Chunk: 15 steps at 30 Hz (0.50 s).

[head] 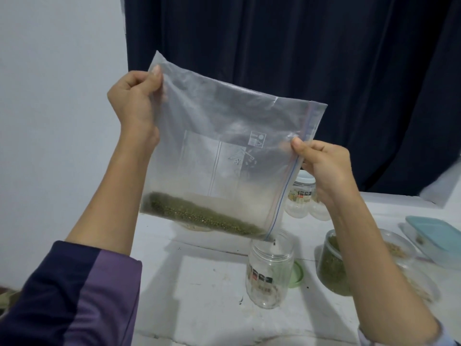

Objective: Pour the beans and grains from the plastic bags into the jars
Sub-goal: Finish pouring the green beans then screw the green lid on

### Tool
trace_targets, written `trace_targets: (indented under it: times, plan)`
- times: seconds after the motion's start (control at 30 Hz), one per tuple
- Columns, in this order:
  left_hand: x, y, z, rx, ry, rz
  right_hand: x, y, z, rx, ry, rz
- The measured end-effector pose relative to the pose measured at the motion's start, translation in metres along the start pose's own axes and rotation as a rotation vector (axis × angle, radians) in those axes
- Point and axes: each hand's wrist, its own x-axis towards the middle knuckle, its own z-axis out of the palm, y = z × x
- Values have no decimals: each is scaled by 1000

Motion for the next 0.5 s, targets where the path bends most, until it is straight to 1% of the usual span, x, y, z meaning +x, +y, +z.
trace_targets:
  times: [0.5]
  plan:
    - [0,2,-4,-14,21,2,-1,-4,3,-4,-20,-1]
